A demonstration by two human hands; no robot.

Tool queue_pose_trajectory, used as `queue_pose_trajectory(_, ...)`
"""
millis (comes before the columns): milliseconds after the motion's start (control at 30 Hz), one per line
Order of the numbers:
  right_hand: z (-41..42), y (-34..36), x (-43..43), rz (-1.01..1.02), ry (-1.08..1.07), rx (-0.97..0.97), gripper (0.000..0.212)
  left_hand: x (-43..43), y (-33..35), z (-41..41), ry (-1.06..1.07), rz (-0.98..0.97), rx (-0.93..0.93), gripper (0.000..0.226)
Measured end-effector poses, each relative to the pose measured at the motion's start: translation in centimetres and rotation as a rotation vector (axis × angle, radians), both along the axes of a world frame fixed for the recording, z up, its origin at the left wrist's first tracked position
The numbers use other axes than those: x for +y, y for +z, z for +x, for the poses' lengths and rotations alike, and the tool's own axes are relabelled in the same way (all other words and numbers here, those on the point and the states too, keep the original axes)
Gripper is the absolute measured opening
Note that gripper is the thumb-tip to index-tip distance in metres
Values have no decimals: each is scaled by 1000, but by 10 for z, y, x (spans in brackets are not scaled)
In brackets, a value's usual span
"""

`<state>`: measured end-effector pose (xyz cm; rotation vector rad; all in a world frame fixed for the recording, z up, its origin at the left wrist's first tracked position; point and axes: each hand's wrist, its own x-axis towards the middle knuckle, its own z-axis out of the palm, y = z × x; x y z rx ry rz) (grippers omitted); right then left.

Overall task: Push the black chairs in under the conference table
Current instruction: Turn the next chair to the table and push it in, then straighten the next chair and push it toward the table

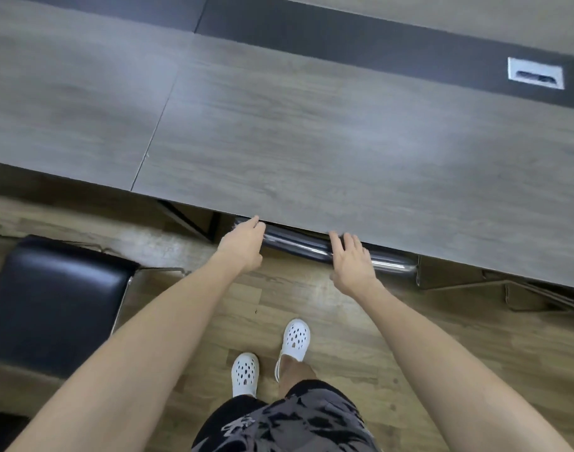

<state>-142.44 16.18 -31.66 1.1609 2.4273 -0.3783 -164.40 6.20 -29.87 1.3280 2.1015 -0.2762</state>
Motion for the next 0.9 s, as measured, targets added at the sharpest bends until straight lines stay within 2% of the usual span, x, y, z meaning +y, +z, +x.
queue_pose_trajectory(100, -25, 9, -28, -25, 136, 8, 87, -29, 5, 3, 25, -3, -12, 65)
queue_pose_trajectory(300, -60, 14, -73, 51, 385, 23, 78, -71, 12, 8, 148, 8, -25, 60)
queue_pose_trajectory(433, -79, 14, -95, 22, 520, -11, 46, -100, 21, 11, 244, 96, -4, 36)
queue_pose_trajectory(500, -89, 17, -107, -58, 575, -62, 38, -119, 27, 12, 291, 109, -2, 29)
queue_pose_trajectory(633, -104, 27, -138, -115, 619, -97, 36, -162, 32, 14, 366, 97, 14, 25)
queue_pose_trajectory(900, -123, 44, -217, -91, 714, -82, 31, -263, 36, 11, 453, 87, 34, 36)
